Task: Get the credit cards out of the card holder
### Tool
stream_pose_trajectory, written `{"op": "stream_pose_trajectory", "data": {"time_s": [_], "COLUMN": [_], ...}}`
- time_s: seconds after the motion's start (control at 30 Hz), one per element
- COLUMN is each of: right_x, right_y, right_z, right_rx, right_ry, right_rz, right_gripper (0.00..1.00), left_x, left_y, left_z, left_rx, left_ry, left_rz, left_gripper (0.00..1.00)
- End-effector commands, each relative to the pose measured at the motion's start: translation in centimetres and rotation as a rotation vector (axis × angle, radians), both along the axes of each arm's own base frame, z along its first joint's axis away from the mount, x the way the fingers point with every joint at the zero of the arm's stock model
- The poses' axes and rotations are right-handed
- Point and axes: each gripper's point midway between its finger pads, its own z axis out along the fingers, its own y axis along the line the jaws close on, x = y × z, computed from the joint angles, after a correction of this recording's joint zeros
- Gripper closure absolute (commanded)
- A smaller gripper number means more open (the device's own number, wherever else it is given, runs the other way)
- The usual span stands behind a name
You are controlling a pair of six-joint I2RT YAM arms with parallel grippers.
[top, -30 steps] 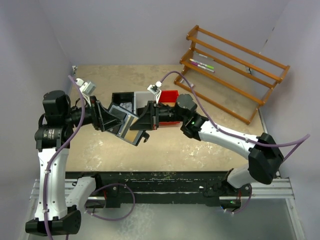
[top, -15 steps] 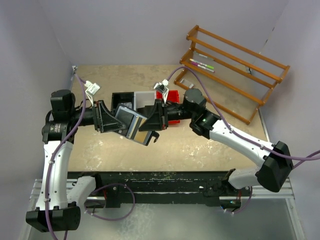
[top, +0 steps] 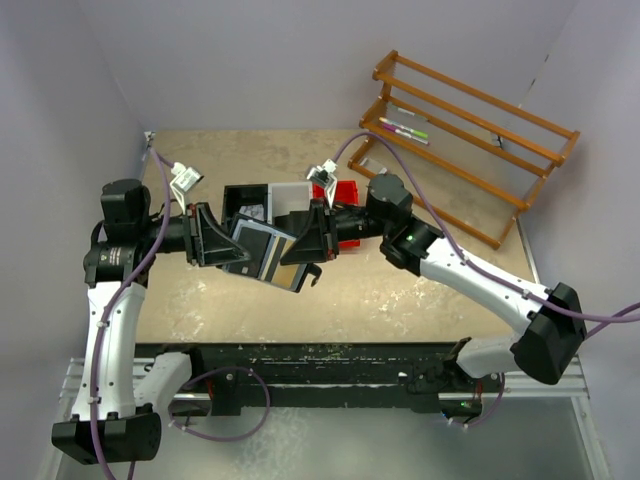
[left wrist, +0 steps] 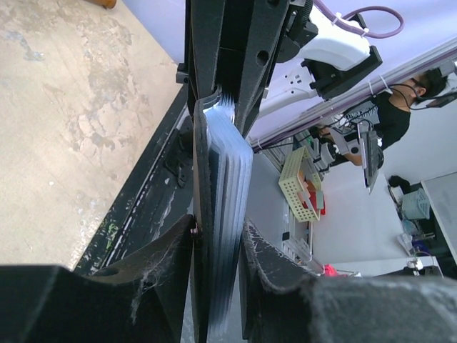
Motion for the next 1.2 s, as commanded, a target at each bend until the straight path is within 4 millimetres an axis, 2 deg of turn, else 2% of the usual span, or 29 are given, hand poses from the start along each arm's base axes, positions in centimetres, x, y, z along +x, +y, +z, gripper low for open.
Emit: {"op": "stream_pose_trajectory", "data": {"time_s": [0.0,0.1,0.23,0.37,0.5,0.67,0.7,0.83,1.0,1.17], "right_x": [-0.9,-0.7,0.1,2.6,5.5,7.2,7.9,7.3,4.7,4.2], "right_y": [-0.6,-0.4,-0.1,-0.7,-2.2,-4.1,-4.5,-4.7,-1.9,1.0], "right_z": [3.9,3.8,3.0,2.1,1.8,3.1,3.9,5.4,5.8,4.5], "right_rx": [0.088,0.084,0.055,0.004,-0.019,-0.019,0.008,0.086,0.168,0.207], "right_ry": [-0.113,-0.112,-0.099,-0.057,0.007,0.015,0.006,0.045,0.107,0.184], "right_rz": [0.042,0.048,0.019,-0.095,-0.24,-0.439,-0.497,-0.531,-0.444,-0.359], "right_gripper": [1.0,0.99,0.84,0.56,0.37,0.34,0.34,0.35,0.39,0.44], "left_x": [-0.6,-0.6,-0.5,0.4,1.5,3.4,3.8,5.5,7.2,7.6], "left_y": [0.0,0.0,0.0,0.1,0.2,0.7,0.8,1.5,2.1,1.8], "left_z": [0.7,0.7,0.6,0.2,-0.5,-1.4,-1.6,-1.9,-1.7,-1.1], "left_rx": [-0.026,-0.028,-0.019,0.006,0.033,0.094,0.107,0.157,0.183,0.15], "left_ry": [-0.033,-0.025,-0.025,-0.021,-0.011,-0.021,-0.024,-0.042,-0.056,-0.027], "left_rz": [-0.048,-0.048,-0.03,0.021,0.074,0.169,0.19,0.281,0.352,0.344], "left_gripper": [0.67,0.72,0.79,0.92,0.99,1.0,1.0,1.0,1.0,1.0]}}
